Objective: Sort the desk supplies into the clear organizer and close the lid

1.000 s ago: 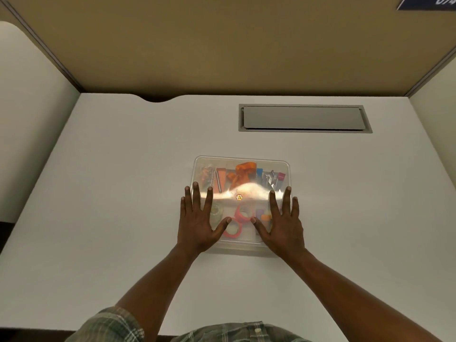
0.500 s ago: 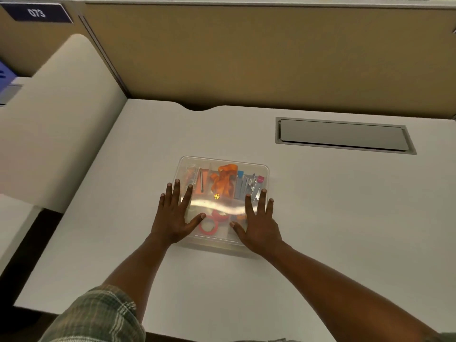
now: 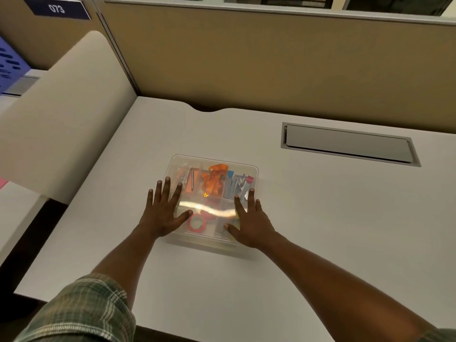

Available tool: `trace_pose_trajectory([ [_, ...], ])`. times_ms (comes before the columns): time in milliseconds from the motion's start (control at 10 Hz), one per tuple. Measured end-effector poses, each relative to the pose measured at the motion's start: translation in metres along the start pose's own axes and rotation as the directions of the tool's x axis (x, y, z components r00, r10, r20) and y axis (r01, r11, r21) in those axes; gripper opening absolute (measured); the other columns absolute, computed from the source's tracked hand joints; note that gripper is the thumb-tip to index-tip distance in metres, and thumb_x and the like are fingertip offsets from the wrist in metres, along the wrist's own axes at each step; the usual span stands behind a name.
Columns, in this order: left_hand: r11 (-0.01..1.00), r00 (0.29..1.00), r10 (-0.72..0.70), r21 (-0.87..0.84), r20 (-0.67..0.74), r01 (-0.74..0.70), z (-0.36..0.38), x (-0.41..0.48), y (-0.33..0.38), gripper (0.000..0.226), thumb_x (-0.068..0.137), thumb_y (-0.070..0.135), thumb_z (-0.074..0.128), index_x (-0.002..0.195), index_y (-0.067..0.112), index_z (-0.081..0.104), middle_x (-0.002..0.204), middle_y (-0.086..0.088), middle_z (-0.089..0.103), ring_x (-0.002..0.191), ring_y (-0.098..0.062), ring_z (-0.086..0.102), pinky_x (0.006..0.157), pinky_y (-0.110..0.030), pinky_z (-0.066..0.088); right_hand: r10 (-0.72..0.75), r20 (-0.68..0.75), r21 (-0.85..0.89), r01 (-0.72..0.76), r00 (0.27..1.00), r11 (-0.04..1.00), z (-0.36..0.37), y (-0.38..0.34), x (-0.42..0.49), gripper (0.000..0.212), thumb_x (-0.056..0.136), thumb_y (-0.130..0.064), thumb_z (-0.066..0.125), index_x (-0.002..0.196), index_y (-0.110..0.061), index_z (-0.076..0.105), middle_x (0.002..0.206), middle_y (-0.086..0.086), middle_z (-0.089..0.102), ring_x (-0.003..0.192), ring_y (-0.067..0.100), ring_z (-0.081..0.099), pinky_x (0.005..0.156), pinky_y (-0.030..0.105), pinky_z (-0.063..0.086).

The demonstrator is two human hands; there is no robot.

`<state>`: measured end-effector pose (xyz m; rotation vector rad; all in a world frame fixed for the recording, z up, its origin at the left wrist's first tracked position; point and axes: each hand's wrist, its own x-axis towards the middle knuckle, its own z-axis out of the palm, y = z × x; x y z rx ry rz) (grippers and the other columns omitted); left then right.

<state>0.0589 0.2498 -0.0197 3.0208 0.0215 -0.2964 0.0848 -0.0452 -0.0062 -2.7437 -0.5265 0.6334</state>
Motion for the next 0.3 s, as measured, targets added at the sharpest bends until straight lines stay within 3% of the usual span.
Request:
trace_pose_trajectory([
  [200,0.996,0.996,-0.082,0.027,0.031,0.081,-0.016,0.001,0.034,0.105,0.077,0.079,0.013,0.157,0.012,0.001,0.162,-0.019,-0.012,0.15,-0.038,-0.013,0.12,-0.056,-0.002,-0.007,-0.063,0.1,0.013,0.998,0.995,-0.017,0.031,-0.023,0.085,0.094,-0.065,0.043,0.158,-0.031,-0.001,0.166,0.009,-0.016,0.152,0.04,0.005,0.118,0.054,0.028],
  [300,0.999,0.999,0.038,-0.025,-0.038,-0.039,-0.011,-0.004,0.096,0.098,0.082,0.074,0.018,0.156,0.011,0.0,0.162,-0.018,-0.011,0.15,-0.037,-0.01,0.121,-0.055,0.0,0.071,-0.071,0.095,-0.064,0.995,0.993,-0.017,0.07,-0.054,0.084,0.096,-0.065,0.038,0.159,-0.028,-0.003,0.166,0.011,-0.015,0.153,0.04,0.002,0.121,0.051,0.021],
])
